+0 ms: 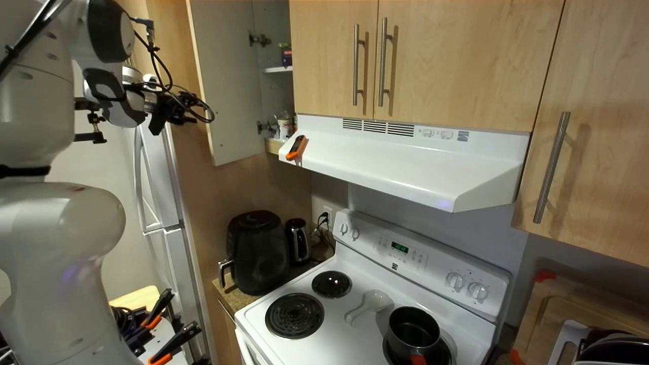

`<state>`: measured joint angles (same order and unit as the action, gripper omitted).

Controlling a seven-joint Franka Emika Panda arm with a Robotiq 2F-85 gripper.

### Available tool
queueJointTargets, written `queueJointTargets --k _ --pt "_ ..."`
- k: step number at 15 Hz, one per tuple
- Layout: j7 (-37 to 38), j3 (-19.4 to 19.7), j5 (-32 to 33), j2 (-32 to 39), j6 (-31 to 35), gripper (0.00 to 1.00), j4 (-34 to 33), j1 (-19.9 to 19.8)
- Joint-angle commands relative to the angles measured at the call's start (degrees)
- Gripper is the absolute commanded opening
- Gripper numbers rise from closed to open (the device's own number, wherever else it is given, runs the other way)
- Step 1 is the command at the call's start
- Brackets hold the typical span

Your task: Open the top left cabinet door

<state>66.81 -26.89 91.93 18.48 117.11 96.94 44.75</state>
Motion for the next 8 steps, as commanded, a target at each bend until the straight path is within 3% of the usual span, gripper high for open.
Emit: queueJointTargets --k 1,8 --pt "-3.01 -0.1 -0.21 -3.4 7.28 1.0 2.29 -0.47" --pt "-4.75 -0.23 -1.11 -6.52 10.29 1.0 4.87 -0.38"
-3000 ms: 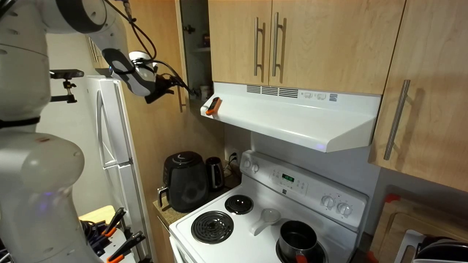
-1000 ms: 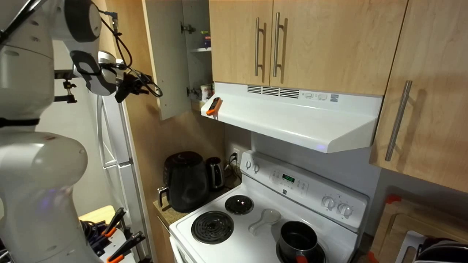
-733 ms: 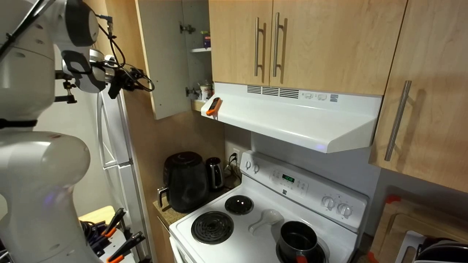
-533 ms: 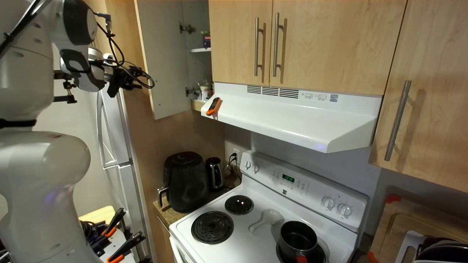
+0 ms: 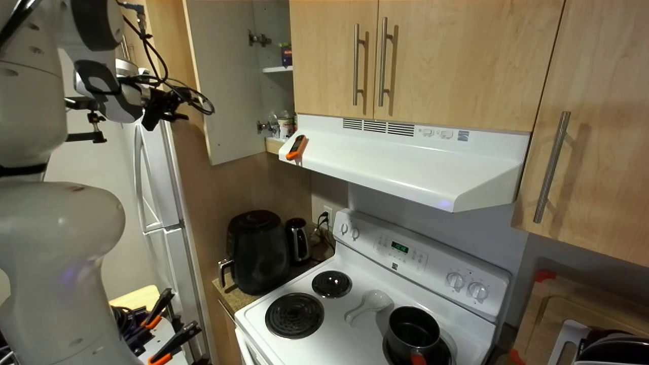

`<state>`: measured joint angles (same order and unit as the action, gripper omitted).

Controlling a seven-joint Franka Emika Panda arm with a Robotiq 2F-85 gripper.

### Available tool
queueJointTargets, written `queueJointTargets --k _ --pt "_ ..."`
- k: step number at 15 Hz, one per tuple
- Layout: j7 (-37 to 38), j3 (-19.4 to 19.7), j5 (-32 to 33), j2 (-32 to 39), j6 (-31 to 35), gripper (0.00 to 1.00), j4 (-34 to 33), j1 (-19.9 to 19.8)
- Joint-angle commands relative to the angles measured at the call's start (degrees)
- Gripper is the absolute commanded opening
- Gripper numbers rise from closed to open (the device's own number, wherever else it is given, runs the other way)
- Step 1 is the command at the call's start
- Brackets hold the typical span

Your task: Open the top left cabinet door

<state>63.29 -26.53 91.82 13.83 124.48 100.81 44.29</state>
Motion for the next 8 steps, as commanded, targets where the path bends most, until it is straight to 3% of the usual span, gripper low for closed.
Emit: queueJointTargets --k 1,8 --pt "-1.11 -0.65 -0.98 -2.15 2.92 1.0 1.27 0.17" --pt "-0.09 -0.85 -1.32 -4.56 4.91 1.0 3.51 -0.13"
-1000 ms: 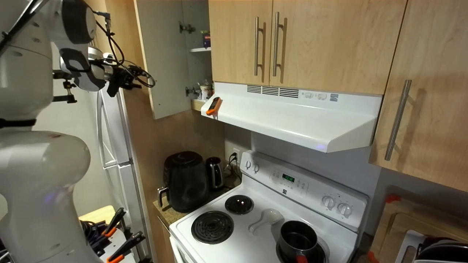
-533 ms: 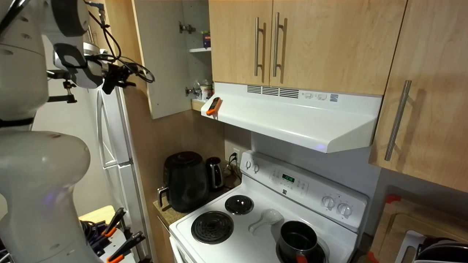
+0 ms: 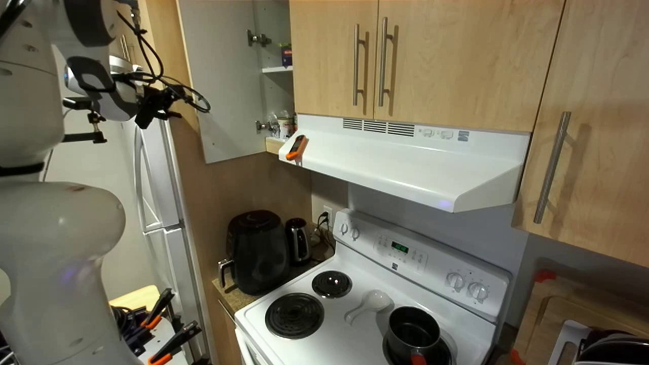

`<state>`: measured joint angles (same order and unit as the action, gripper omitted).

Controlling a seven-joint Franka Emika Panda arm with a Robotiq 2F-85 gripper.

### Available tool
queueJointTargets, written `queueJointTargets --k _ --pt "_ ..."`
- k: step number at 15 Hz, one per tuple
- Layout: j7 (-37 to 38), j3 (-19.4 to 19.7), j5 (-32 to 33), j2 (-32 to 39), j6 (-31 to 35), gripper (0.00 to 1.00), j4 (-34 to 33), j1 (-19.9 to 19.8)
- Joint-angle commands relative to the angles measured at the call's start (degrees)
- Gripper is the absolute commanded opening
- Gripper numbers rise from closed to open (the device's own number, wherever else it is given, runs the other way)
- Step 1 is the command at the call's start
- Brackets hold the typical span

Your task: Open the top left cabinet door

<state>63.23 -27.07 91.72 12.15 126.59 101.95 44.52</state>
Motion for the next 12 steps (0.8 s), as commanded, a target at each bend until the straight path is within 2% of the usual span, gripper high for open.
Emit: queueJointTargets --k 1,3,8,12 --pt "0.08 -0.32 -1.43 -3.22 3.07 1.0 2.78 -0.46" --pt "-0.02 -0.27 -1.48 -4.1 5.48 1.0 3.72 -0.92" --pt "0.22 0.97 -1.69 -7.95 19.75 1.0 8.03 -5.13" --pt "0.37 1.13 -2.72 -11.11 24.54 1.0 11.61 -7.25"
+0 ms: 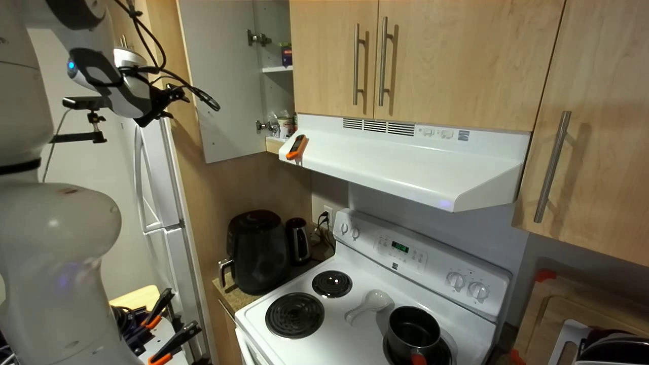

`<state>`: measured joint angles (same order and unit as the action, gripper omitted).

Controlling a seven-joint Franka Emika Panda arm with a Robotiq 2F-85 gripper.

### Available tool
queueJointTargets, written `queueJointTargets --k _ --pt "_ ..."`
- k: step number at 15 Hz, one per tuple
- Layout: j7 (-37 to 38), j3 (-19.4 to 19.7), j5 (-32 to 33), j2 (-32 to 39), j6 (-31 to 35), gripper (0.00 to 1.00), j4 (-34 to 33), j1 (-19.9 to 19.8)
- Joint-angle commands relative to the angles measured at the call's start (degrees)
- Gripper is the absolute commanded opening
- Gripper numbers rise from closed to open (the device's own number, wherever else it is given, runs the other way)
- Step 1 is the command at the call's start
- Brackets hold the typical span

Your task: Open the top left cabinet door

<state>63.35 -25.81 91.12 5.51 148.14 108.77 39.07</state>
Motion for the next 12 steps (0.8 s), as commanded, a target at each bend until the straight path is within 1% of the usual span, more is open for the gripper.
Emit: queueJointTargets --k 1,5,7,12 --pt "0.49 -0.11 -2.95 -5.17 3.44 1.0 5.67 -2.17" --pt "1.36 -0.1 -6.02 -7.84 1.95 1.0 9.21 -3.12" --pt "1.58 0.1 -7.77 -9.12 2.52 1.0 11.23 -3.96" --pt "1.2 0.82 -14.06 -13.87 2.55 1.0 17.61 -6.57"
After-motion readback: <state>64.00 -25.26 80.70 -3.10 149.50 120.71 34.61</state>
